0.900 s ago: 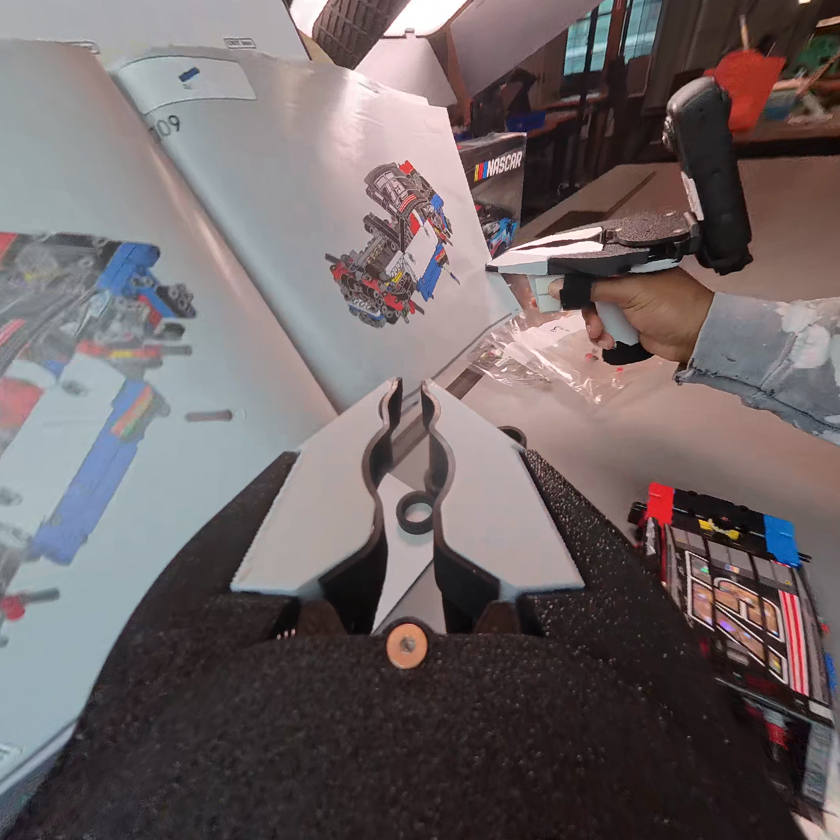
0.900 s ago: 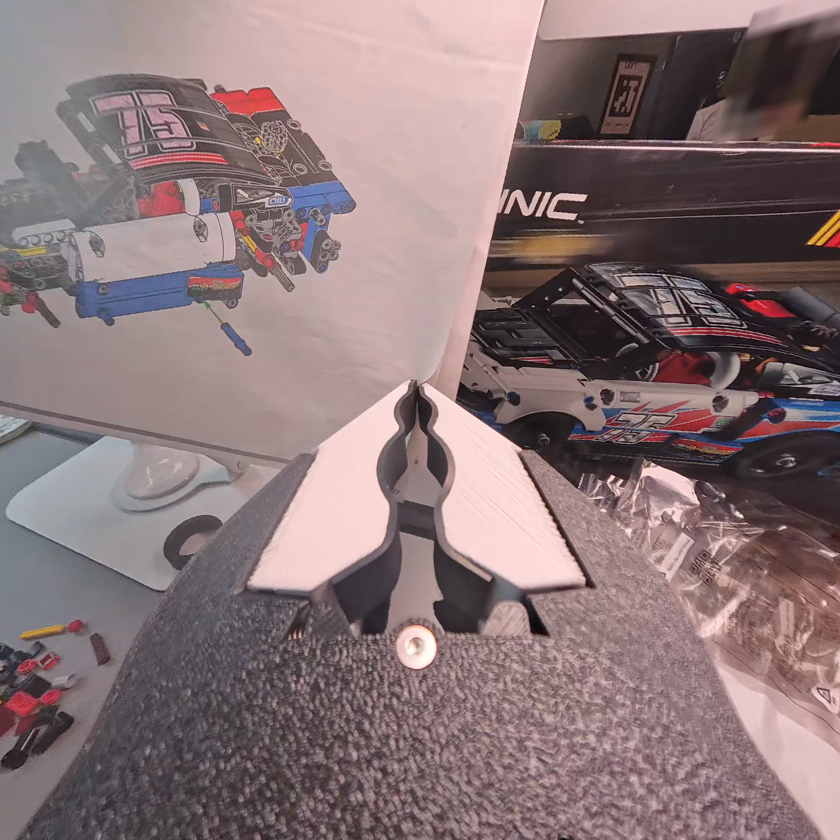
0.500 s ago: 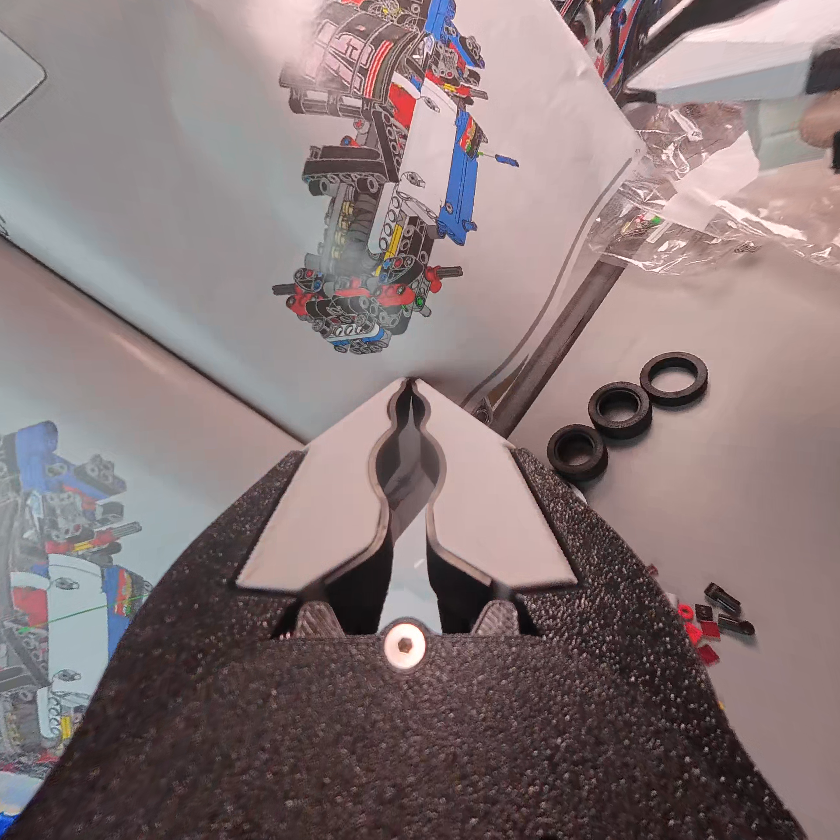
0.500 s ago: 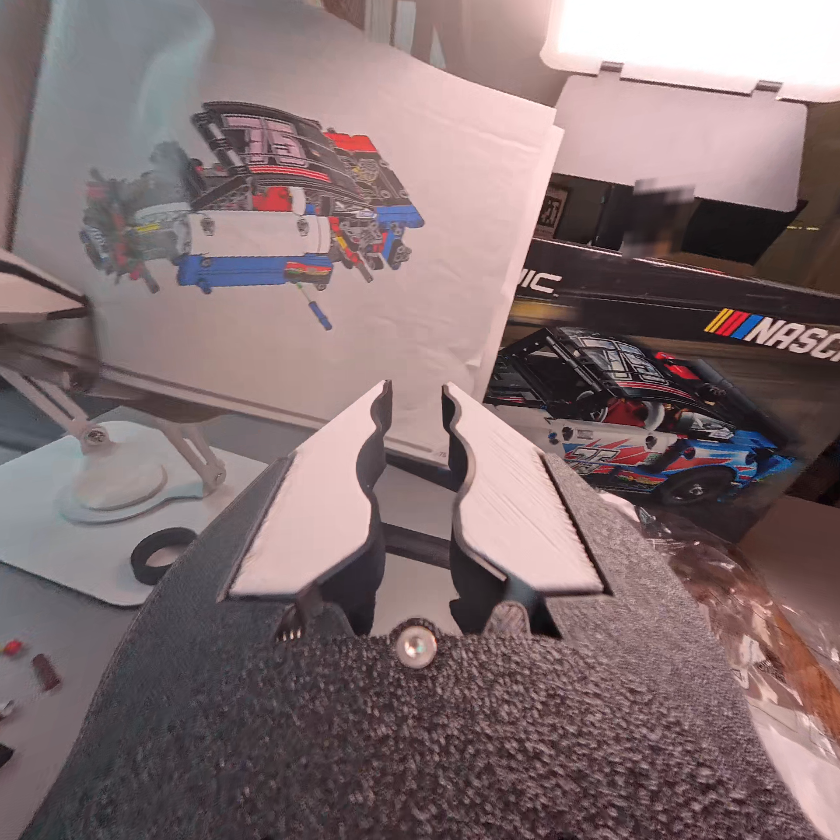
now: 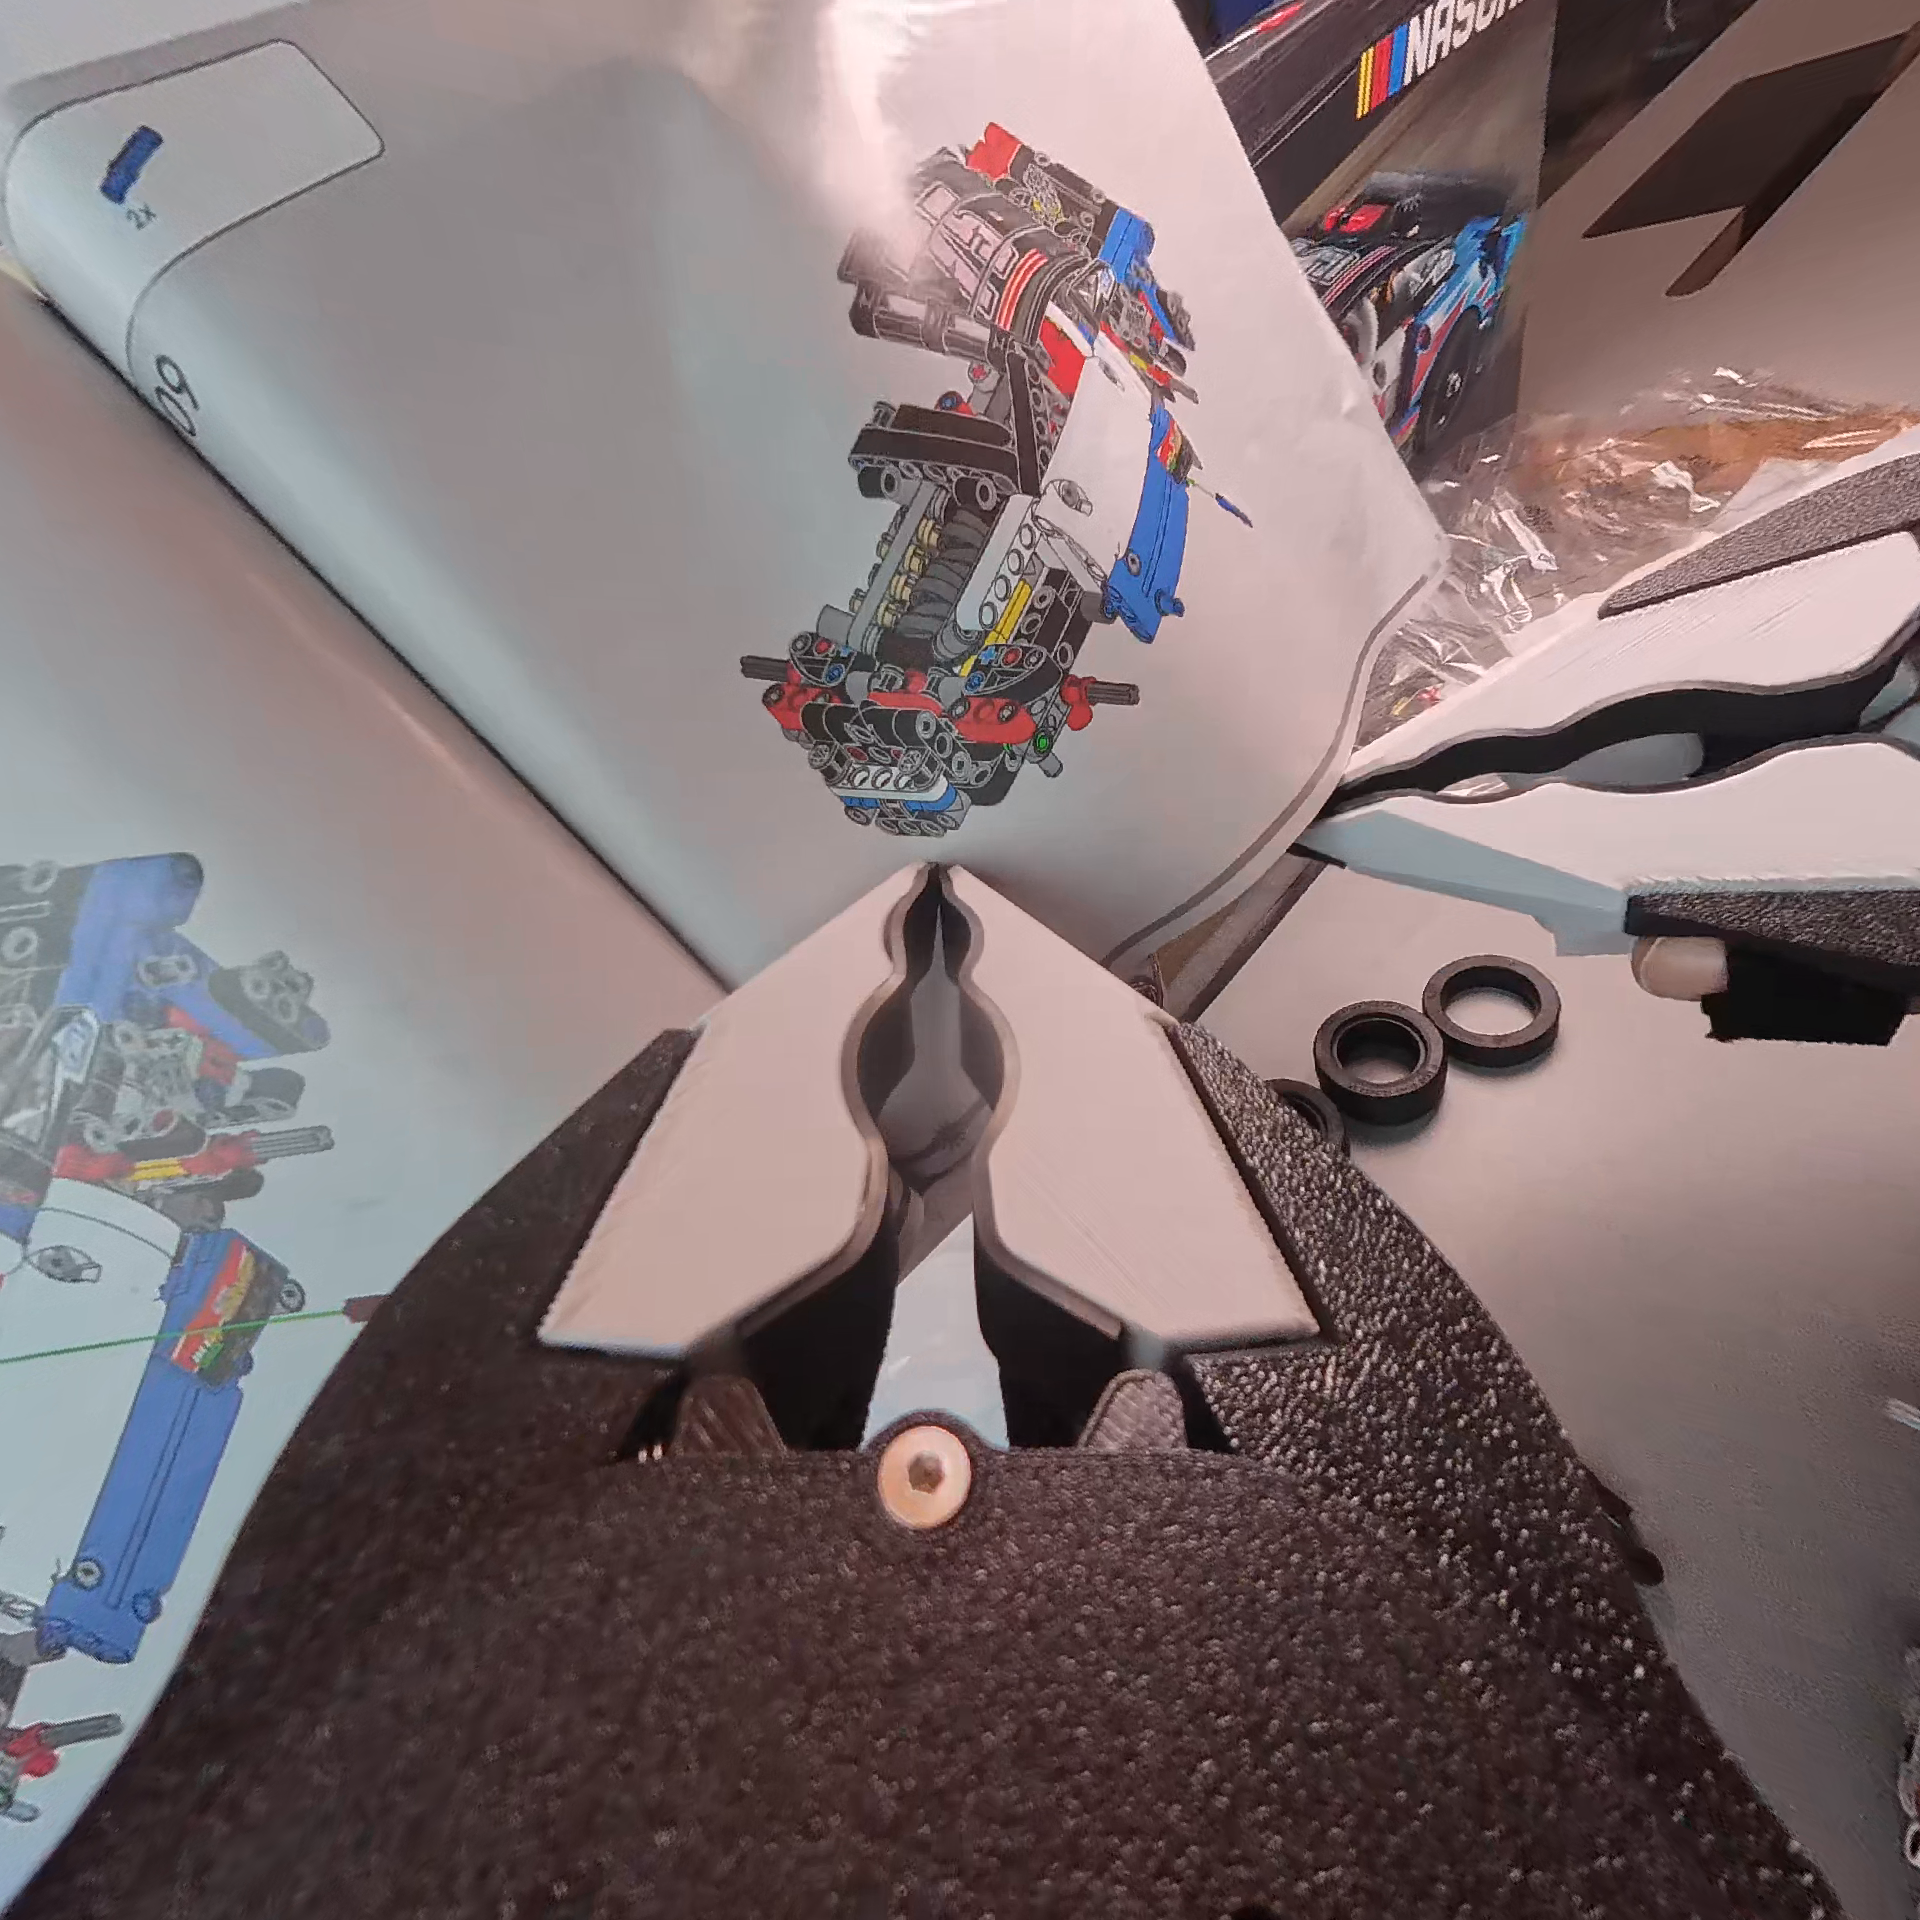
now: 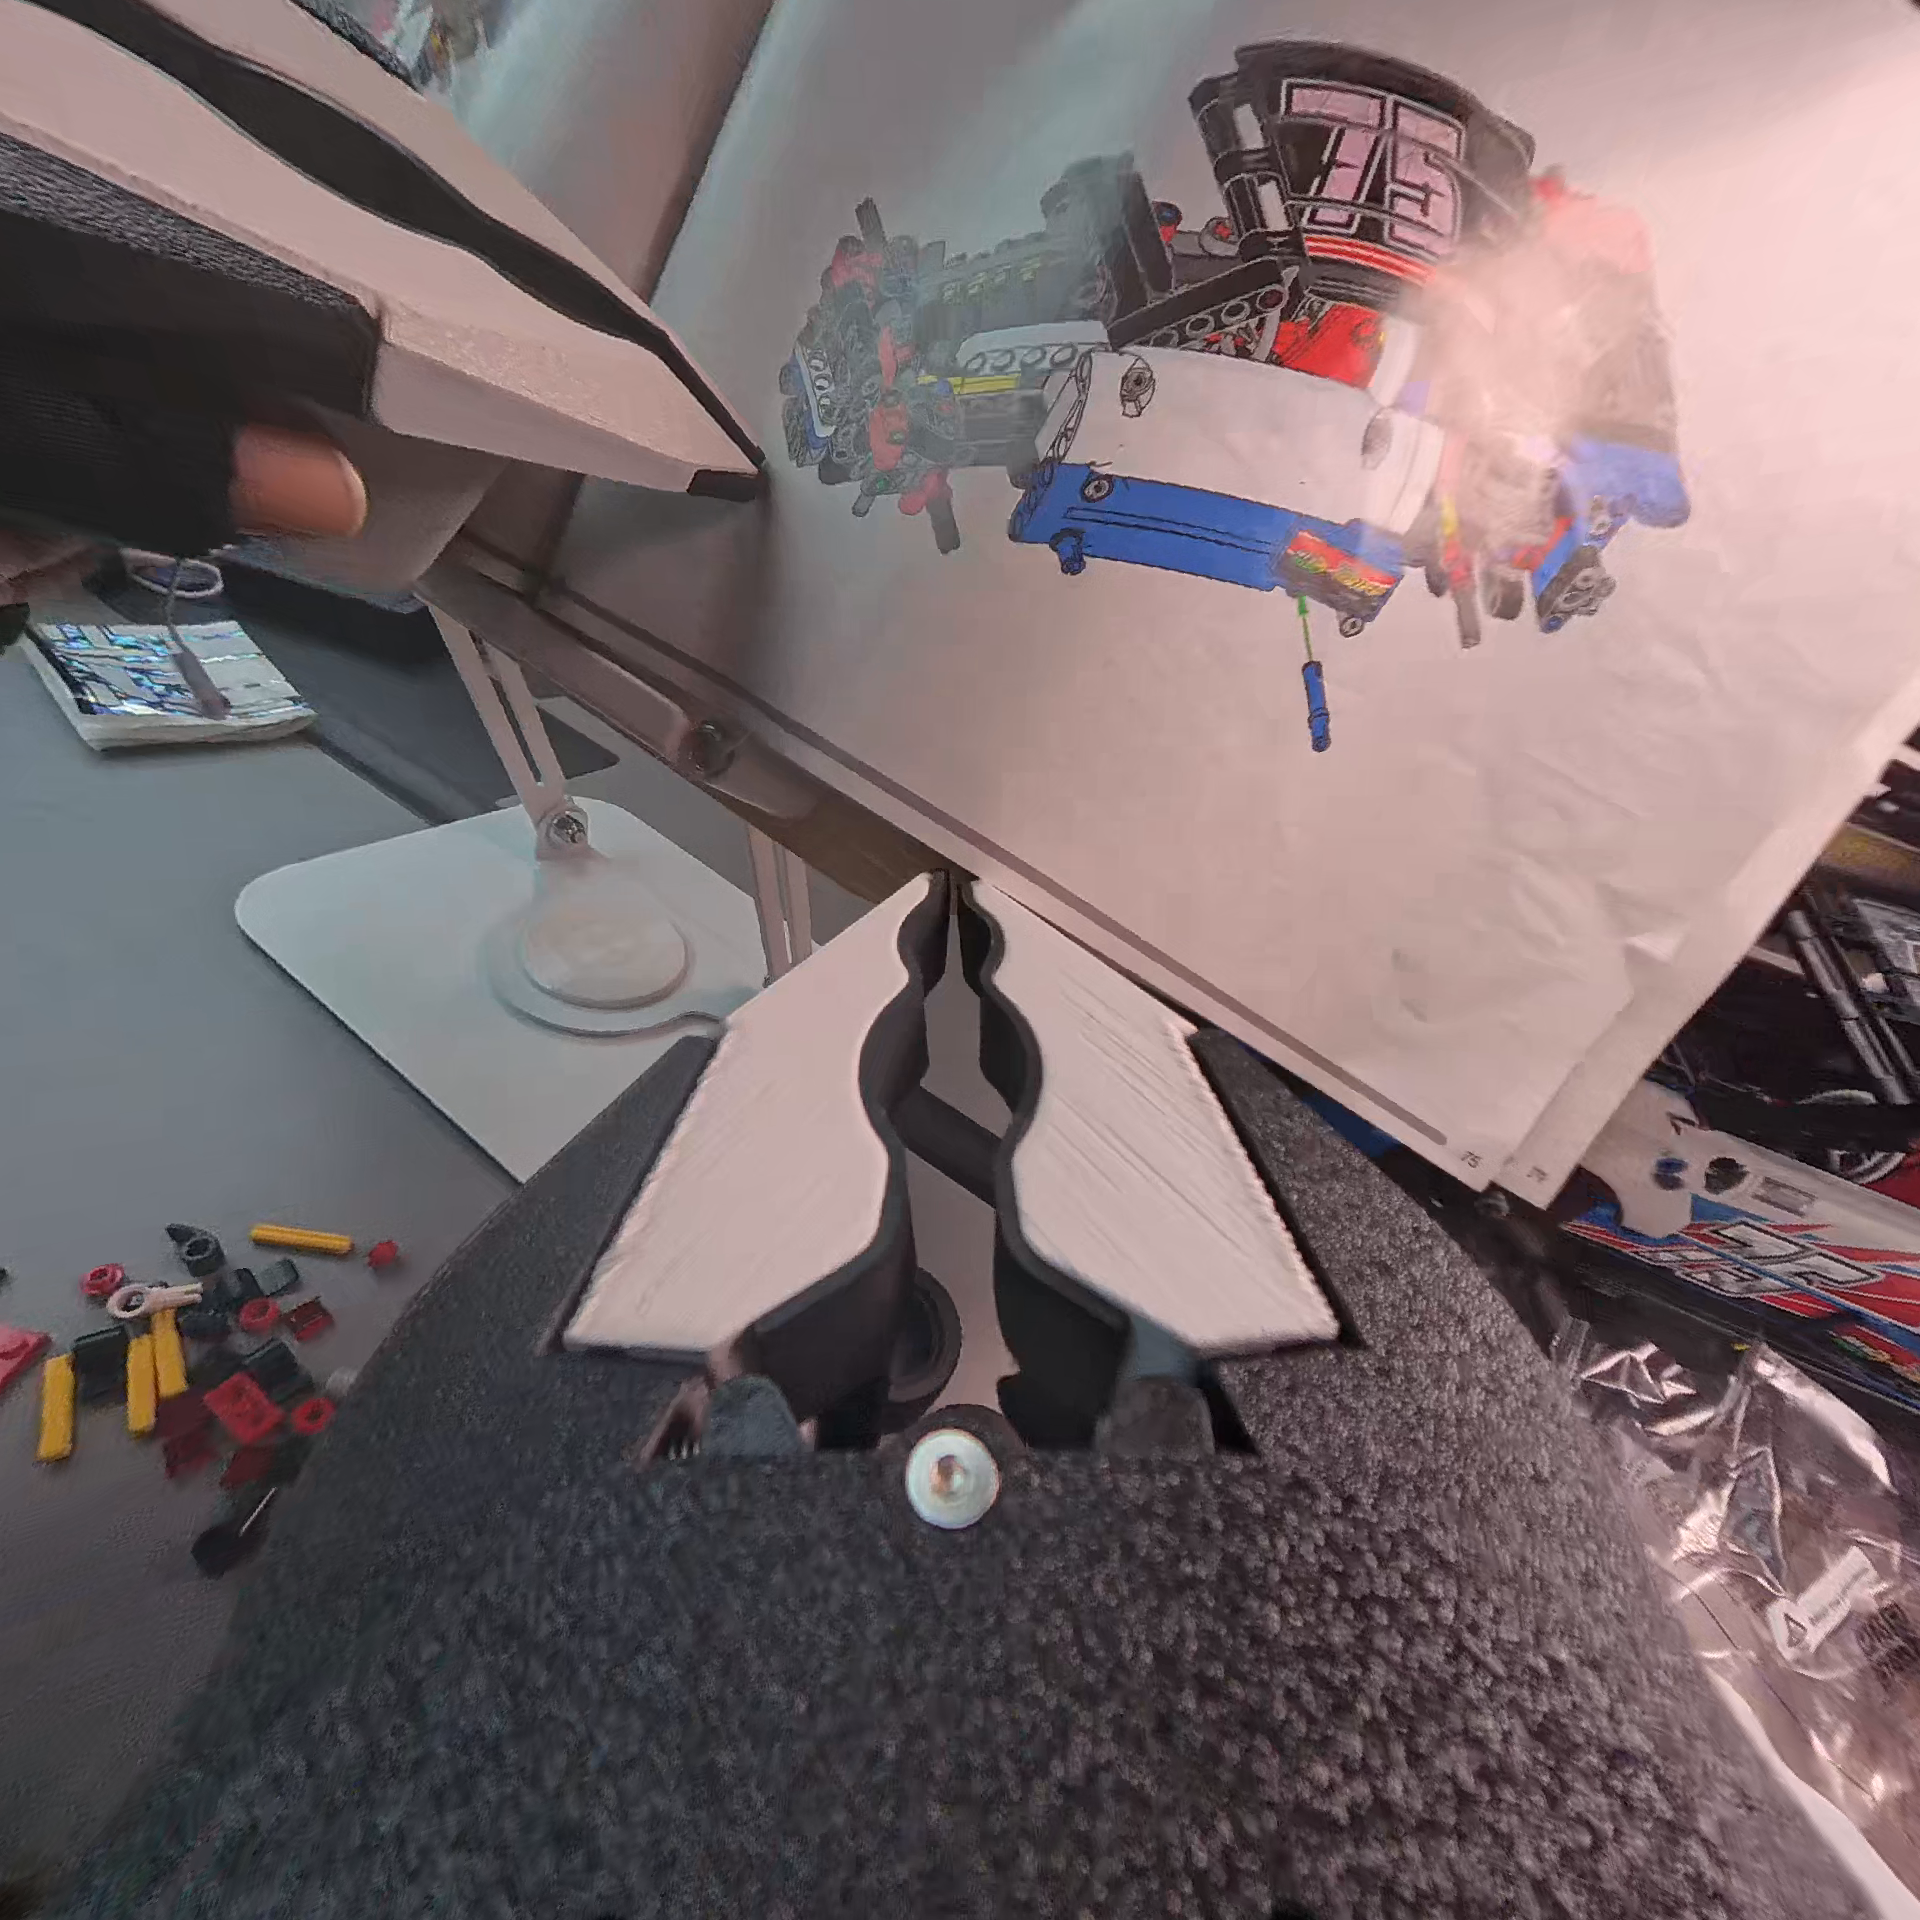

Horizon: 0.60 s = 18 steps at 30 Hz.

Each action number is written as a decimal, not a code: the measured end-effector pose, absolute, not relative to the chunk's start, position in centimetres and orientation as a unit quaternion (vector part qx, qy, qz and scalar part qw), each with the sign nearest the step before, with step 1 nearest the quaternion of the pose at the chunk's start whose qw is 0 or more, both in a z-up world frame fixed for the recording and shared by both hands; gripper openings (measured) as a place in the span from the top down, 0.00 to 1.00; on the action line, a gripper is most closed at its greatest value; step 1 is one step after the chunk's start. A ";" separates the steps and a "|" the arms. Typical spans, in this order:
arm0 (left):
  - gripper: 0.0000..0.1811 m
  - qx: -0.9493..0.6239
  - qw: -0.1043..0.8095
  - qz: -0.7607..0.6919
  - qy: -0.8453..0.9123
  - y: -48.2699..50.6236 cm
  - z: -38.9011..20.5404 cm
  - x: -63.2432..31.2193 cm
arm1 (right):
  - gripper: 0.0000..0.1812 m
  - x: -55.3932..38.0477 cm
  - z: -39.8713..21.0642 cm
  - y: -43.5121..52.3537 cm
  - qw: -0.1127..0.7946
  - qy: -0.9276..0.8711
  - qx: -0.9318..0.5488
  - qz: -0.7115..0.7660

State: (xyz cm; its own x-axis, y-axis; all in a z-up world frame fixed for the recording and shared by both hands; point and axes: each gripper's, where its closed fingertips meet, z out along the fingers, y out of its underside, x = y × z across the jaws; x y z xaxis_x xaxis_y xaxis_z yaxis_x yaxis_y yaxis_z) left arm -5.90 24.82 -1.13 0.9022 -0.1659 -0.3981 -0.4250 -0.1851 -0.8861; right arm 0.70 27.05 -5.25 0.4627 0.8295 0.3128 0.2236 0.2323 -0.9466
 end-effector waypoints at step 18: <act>1.00 -0.750 0.644 0.033 0.149 25.0 -0.5 -6.2 | 0.79 -1.8 -2.8 26.1 0.677 -0.418 -0.564 0.222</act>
